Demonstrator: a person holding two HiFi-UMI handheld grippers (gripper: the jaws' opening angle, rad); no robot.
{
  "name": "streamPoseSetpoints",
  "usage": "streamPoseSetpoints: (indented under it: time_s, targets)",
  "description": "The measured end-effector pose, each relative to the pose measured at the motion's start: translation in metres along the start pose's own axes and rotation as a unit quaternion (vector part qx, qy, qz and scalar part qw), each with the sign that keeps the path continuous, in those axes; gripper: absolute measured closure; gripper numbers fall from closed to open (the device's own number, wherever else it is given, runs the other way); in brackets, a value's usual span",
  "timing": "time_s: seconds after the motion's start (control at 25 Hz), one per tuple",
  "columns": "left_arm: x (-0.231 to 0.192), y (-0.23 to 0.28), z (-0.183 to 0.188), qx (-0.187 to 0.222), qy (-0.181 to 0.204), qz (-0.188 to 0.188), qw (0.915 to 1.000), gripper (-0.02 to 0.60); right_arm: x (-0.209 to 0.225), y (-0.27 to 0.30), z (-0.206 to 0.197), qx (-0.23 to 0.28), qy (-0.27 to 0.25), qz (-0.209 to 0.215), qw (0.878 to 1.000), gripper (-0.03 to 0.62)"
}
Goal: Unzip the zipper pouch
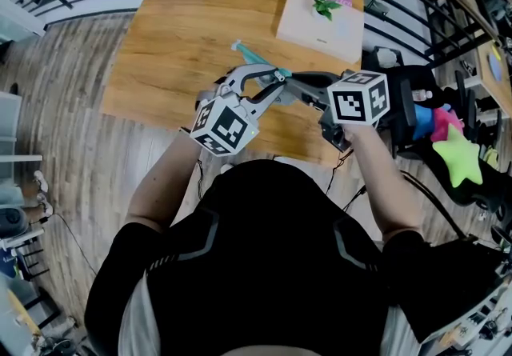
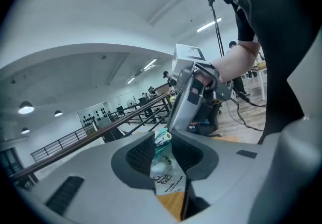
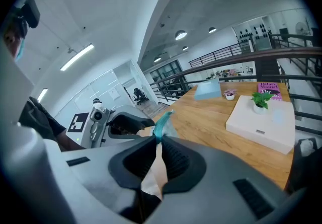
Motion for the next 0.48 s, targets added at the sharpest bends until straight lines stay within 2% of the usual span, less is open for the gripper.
streamPoseSetpoints:
  time_s: [0.24, 0.48]
  targets:
    - [-0.0016, -0.0036, 0.0027, 0.014, -0.065, -0.008, 0.9977, 0.466, -0.0008, -0.0033, -0.0016, 0.001, -0.005, 0.009, 1.000, 0.549]
    - [-0.0029, -0.0090, 0.0032, 0.029, -0.126, -0.022, 0.9913, 0.473, 0.0009, -0.0044, -0.0031, -0.002, -0.009, 0.022, 1.000, 0.549]
Point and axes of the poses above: the fingertips, and each gripper's own axes: y forward along the fingers, x to its right, z out of its top, the point moved 10 cm from there along -y, backward along the fingers, and after that the axes turned 4 degrees about -y, right-handed, at the moved point
